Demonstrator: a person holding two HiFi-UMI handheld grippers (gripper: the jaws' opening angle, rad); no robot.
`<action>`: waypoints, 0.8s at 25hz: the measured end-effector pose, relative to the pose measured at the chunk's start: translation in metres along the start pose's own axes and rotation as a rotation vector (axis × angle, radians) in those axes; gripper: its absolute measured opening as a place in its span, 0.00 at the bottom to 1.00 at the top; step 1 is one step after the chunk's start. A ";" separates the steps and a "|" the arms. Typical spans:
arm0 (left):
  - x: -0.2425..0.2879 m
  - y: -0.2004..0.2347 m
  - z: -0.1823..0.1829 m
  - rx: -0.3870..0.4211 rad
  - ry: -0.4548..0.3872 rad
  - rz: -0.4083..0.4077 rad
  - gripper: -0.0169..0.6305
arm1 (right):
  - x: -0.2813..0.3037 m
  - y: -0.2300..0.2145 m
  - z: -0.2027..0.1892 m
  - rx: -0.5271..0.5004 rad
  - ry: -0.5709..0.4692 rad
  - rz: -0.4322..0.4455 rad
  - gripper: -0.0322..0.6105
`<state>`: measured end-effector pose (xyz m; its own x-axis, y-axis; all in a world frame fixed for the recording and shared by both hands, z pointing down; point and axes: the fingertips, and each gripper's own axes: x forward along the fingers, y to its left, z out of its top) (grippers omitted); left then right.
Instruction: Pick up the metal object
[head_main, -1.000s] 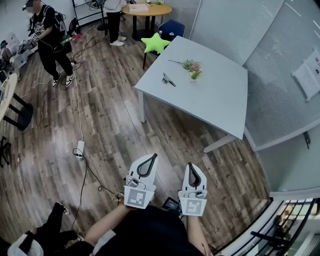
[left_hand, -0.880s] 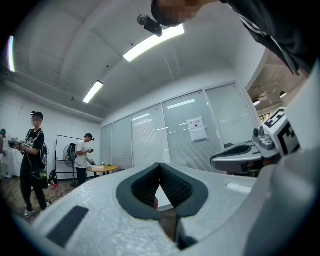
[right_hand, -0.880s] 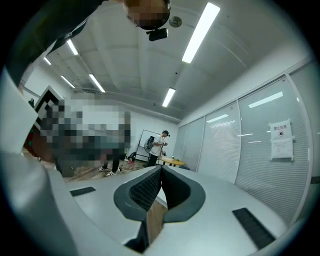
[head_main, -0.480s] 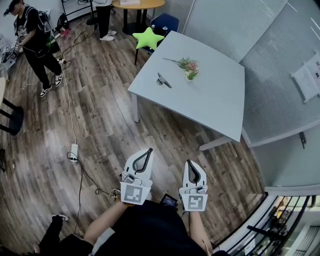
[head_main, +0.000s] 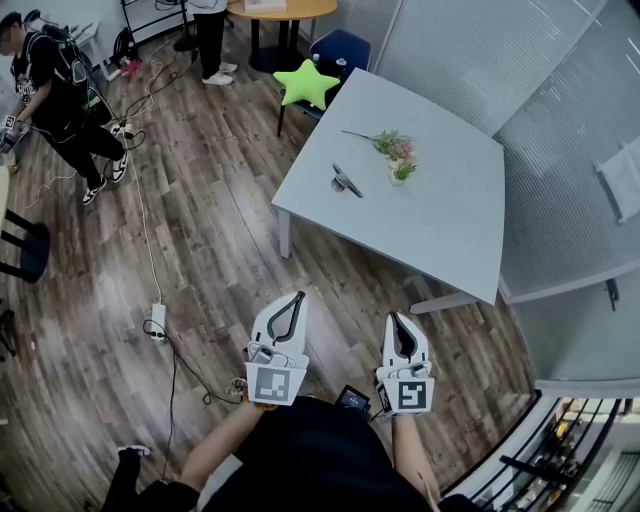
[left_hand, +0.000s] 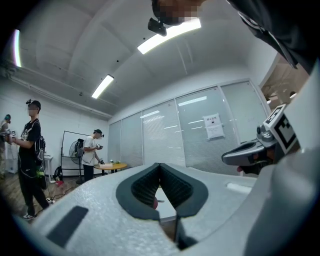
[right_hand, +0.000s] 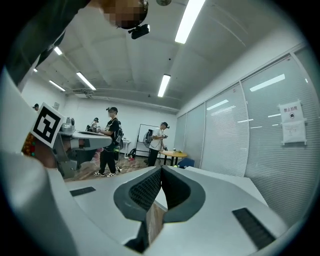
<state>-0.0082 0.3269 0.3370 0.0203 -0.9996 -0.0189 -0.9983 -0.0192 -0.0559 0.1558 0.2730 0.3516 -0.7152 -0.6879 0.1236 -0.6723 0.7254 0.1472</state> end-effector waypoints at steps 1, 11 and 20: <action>0.004 0.009 -0.001 0.004 -0.004 0.000 0.03 | 0.009 -0.001 0.000 0.015 -0.001 -0.005 0.05; 0.052 0.071 -0.021 0.021 0.025 -0.019 0.03 | 0.065 -0.031 0.007 0.035 -0.030 -0.105 0.05; 0.129 0.058 -0.035 0.062 0.083 -0.052 0.03 | 0.121 -0.126 -0.004 0.014 -0.012 -0.144 0.05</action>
<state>-0.0656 0.1960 0.3663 0.0647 -0.9956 0.0678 -0.9906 -0.0723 -0.1160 0.1545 0.0984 0.3518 -0.6134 -0.7845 0.0908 -0.7705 0.6198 0.1490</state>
